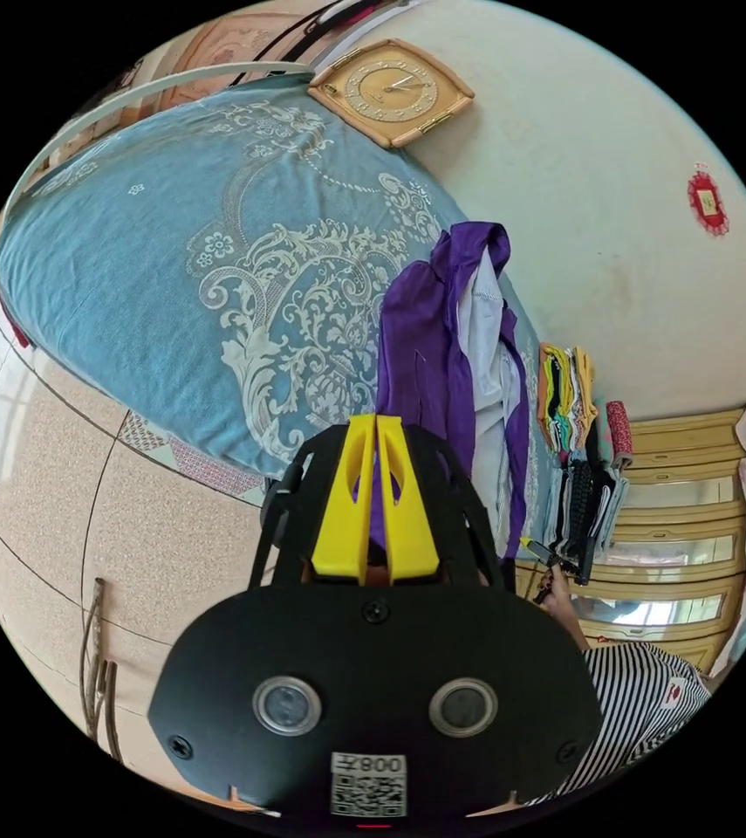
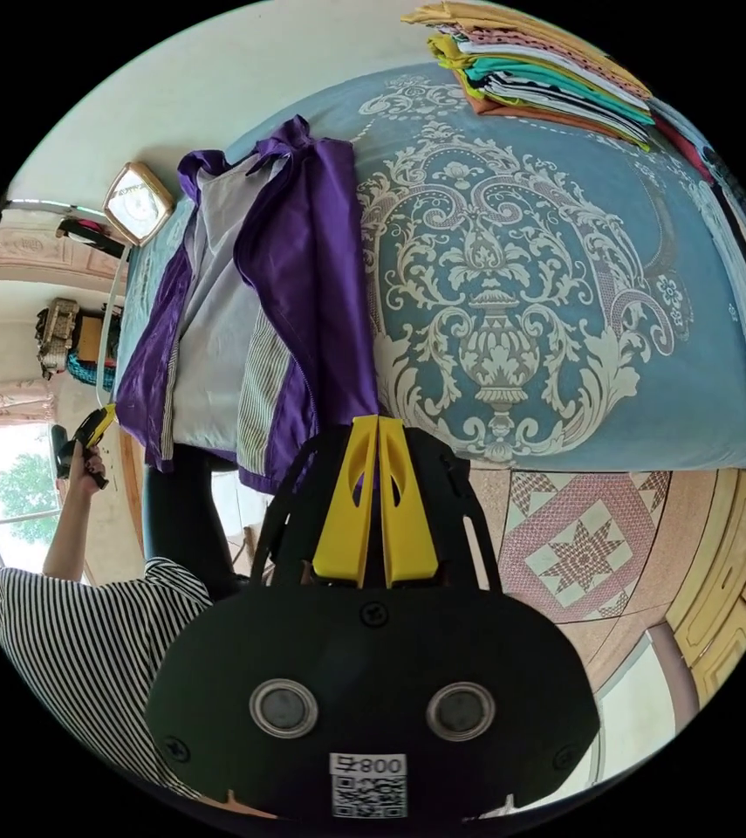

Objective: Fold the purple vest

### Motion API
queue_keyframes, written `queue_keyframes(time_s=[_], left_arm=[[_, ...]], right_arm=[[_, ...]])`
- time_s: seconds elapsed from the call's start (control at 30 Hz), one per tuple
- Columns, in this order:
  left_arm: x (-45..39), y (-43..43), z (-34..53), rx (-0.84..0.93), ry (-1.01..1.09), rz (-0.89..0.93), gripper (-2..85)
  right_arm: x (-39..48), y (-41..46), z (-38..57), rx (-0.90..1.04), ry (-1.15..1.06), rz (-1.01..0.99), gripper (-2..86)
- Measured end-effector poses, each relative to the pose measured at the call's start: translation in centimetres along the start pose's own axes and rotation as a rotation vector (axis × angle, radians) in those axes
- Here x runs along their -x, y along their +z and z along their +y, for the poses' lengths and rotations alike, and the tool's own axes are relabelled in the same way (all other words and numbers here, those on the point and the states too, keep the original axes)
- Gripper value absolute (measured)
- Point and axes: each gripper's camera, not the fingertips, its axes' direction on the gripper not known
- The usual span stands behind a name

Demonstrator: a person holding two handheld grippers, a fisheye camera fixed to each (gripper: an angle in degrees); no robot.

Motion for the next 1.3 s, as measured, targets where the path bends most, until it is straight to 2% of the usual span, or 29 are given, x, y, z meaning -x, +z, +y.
queue_keyframes(time_s=[0.13, 0.27, 0.33, 0.47, 0.67, 0.83, 1.03, 1.17, 1.3], left_arm=[[0.8, 2.8, -0.3, 0.068, -0.060, -0.066, 0.3], [0.0, 2.7, -1.1, 0.016, -0.067, -0.089, 0.5], [-0.8, 2.5, -1.9, -0.004, -0.040, -0.107, 0.7], [-3.3, 3.6, -5.4, -0.029, 0.035, -0.044, 1.5], [-10.3, 10.3, -13.6, 0.038, 0.180, 0.035, 2.7], [-16.6, 16.2, -21.0, 0.060, 0.291, -0.014, 3.4], [-21.4, 20.4, -29.4, -0.007, 0.369, -0.137, 5.3], [-22.4, 22.2, -34.5, -0.054, 0.352, -0.170, 6.5], [-22.9, 24.9, -37.6, -0.020, 0.331, -0.176, 5.9]], right_arm=[[-2.1, 1.6, 0.1, 0.040, 0.090, -0.085, 0.0], [-2.2, 1.5, -0.1, 0.039, 0.097, -0.086, 0.1], [-2.4, 0.7, -0.4, 0.015, 0.121, -0.026, 0.1], [-1.9, -1.1, -2.5, -0.079, 0.097, -0.063, 0.4], [3.9, -2.3, -13.6, -0.187, -0.078, -0.109, 2.5], [10.9, -0.9, -27.2, -0.219, -0.226, -0.105, 5.6], [16.6, 1.8, -40.3, -0.251, -0.285, -0.055, 6.5], [18.8, 4.1, -45.5, -0.247, -0.309, -0.010, 6.8], [19.6, 7.3, -49.5, -0.212, -0.289, 0.052, 6.1]])
